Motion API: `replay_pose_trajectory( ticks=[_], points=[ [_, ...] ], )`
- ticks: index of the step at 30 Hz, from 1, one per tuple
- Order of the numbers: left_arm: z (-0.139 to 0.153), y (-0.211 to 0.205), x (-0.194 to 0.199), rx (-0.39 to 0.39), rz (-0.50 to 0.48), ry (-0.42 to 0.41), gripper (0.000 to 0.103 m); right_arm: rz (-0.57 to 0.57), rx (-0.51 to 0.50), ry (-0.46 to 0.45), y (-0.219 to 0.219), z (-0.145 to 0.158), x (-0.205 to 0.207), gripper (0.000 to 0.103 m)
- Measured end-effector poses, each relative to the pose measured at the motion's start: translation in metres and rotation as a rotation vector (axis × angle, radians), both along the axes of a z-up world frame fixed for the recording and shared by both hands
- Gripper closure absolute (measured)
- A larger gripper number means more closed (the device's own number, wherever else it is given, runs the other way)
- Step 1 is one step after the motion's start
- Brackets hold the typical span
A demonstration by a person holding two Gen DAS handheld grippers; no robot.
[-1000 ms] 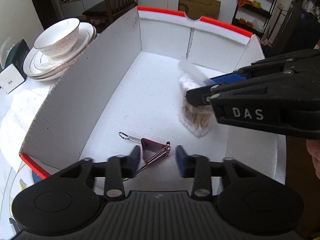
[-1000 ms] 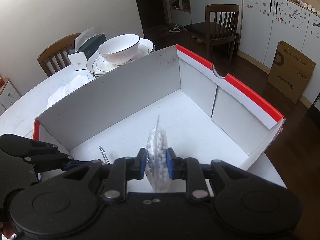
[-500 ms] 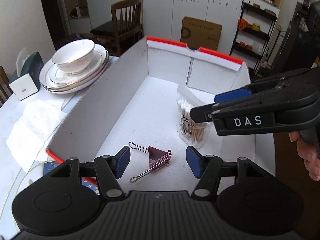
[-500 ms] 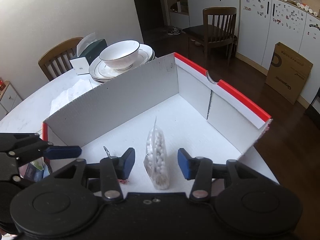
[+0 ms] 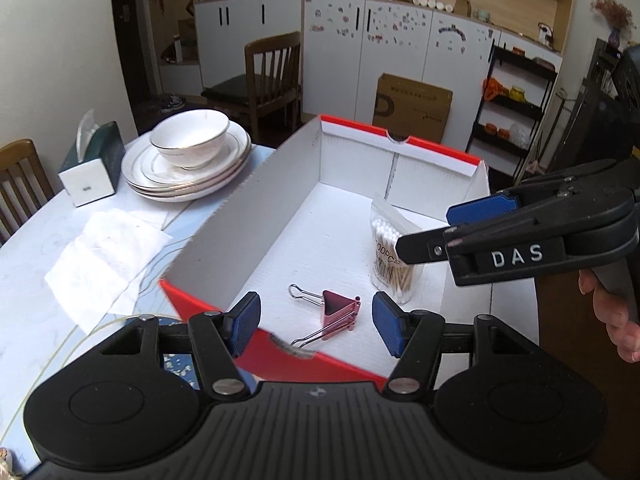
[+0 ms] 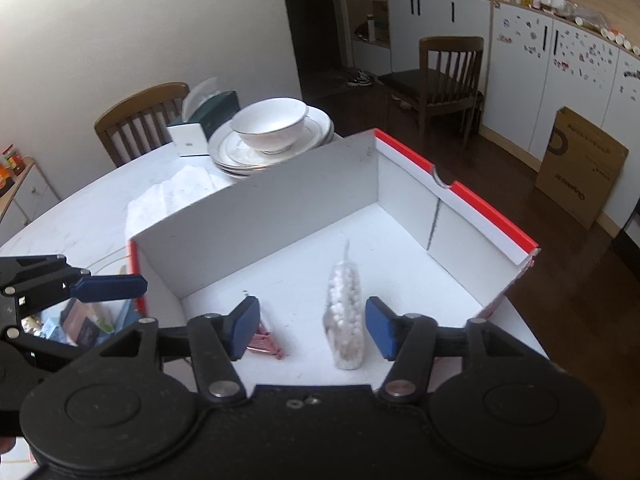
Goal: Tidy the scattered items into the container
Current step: 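Withdraw both grippers from the box back toward the table items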
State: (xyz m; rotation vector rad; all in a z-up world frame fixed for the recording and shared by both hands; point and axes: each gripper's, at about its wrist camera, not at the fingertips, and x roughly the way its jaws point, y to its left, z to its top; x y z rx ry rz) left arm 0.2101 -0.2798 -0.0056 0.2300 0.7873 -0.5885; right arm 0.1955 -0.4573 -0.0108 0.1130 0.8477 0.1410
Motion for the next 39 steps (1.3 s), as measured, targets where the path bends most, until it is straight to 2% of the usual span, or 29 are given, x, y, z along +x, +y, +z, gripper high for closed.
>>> replay_pose_trajectory(
  ticks=[5, 14, 23, 28, 39],
  points=[
    [0.009, 0.015, -0.011, -0.025, 0.016, -0.022, 0.042, 0.012, -0.006, -0.021, 0.012, 0.008, -0.01, 0.036],
    [0.023, 0.04, -0.036, -0.057, 0.021, -0.072, 0.033, -0.001, -0.005, -0.039, 0.03, 0.018, -0.026, 0.025],
    [0.032, 0.077, -0.06, -0.089, 0.059, -0.09, 0.016, -0.004, -0.004, -0.055, 0.051, 0.026, -0.046, 0.018],
    [0.035, 0.101, -0.078, -0.101, 0.089, -0.132, 0.002, -0.009, -0.003, -0.069, 0.065, 0.033, -0.058, 0.011],
    [0.031, 0.17, -0.113, -0.12, 0.153, -0.154, 0.0, 0.036, -0.018, -0.114, 0.107, 0.039, -0.086, 0.004]
  ],
)
